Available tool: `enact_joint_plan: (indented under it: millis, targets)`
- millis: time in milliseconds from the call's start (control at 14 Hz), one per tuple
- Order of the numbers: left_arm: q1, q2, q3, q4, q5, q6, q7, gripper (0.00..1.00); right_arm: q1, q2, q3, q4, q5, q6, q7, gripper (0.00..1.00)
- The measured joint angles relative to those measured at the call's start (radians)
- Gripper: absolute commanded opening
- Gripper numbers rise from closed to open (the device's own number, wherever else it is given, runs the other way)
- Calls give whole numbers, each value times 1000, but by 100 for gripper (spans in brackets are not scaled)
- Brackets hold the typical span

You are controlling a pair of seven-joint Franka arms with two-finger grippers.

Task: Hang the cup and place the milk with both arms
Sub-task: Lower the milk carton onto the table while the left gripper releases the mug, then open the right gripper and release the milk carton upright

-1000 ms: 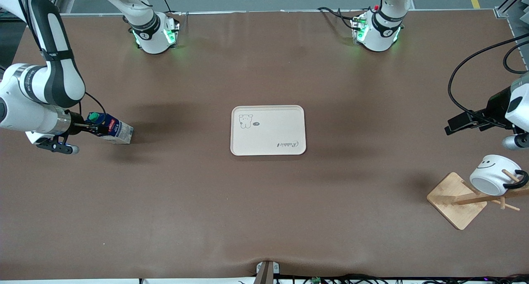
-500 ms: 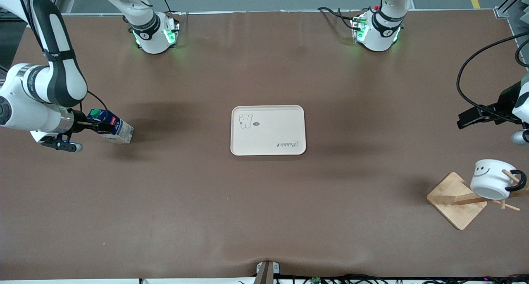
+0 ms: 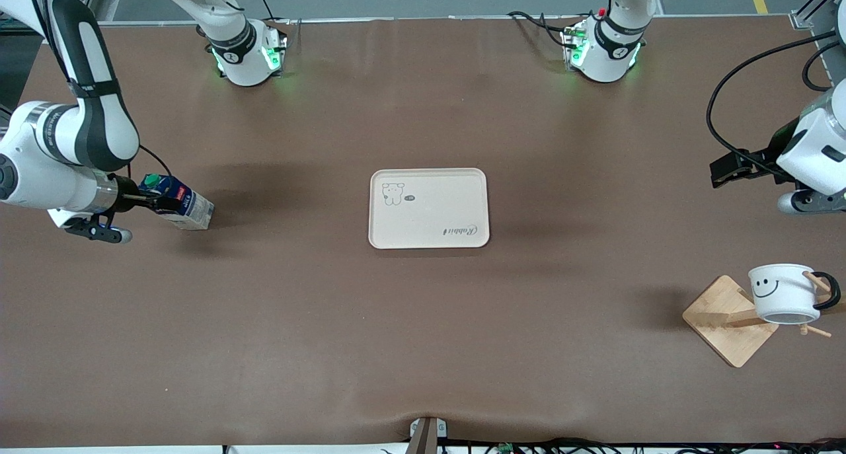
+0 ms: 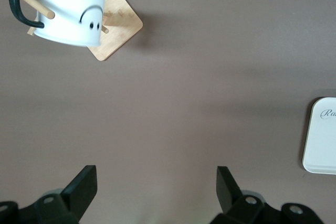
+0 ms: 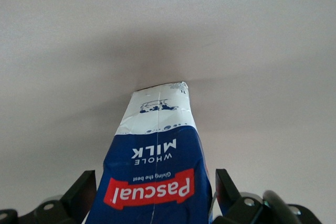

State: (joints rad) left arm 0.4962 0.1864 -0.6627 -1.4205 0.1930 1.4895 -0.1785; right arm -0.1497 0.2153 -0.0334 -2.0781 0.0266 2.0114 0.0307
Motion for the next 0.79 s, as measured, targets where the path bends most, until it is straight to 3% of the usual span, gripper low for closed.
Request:
enact_joint_plan:
  millis: [500,786]
  targets:
    - [-26,-29,12,7,6,0,1,100,28,-2,18,243,1,-257,6,100]
    - [-189,-67,171,0,4,-1,1,100,62,-1,21,294,0,-295,46,100]
